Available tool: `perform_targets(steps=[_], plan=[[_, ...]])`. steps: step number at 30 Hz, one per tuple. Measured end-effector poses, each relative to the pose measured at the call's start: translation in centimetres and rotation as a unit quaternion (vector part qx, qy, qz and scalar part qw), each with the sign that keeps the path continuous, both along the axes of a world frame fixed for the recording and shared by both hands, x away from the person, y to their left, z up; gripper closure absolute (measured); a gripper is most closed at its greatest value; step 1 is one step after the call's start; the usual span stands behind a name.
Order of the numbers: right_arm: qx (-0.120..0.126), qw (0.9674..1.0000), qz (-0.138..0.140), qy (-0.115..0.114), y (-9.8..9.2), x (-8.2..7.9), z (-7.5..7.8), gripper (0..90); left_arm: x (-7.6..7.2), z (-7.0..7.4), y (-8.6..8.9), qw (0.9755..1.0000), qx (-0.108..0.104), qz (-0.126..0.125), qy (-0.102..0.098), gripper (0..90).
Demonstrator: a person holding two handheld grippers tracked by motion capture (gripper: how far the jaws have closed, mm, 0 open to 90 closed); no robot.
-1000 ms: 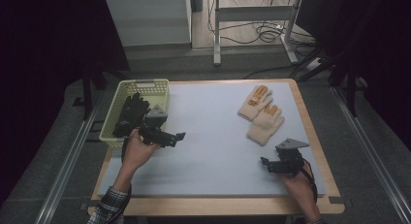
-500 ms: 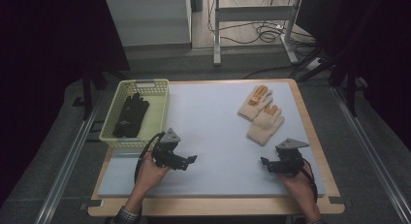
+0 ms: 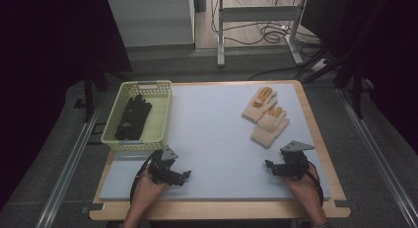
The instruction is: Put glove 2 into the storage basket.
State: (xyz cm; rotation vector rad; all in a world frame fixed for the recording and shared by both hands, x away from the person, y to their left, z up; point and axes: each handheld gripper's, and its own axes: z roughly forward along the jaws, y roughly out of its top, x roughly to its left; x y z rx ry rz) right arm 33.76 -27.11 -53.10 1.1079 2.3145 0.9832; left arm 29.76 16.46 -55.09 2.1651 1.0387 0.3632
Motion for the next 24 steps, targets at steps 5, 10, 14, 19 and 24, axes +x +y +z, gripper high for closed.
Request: perform_targets(steps=[5,10,14,19,24], plan=[[-0.001,1.0000,0.000,-0.001,0.0,0.0,0.0,21.8,0.0,0.0,0.0,1.0000,0.001,0.001,-0.002,2.0],[-0.006,0.9999,-0.013,0.000,0.1,0.0,0.0,17.7,0.0,-0.1,0.0,1.0000,0.001,0.001,-0.002,2.0],[-0.006,0.9998,-0.019,0.001,0.2,-0.1,0.1,18.8,0.0,-0.1,0.0,1.0000,0.001,0.001,-0.003,2.0],[0.011,0.9998,-0.017,0.010,0.1,0.4,1.0,22.9,0.0,-0.1,0.0,1.0000,0.001,0.001,-0.002,2.1],[0.025,0.9993,-0.026,0.006,-0.5,1.9,2.4,25.0,0.0,-0.1,0.0,1.0000,0.000,0.001,-0.002,2.1]])
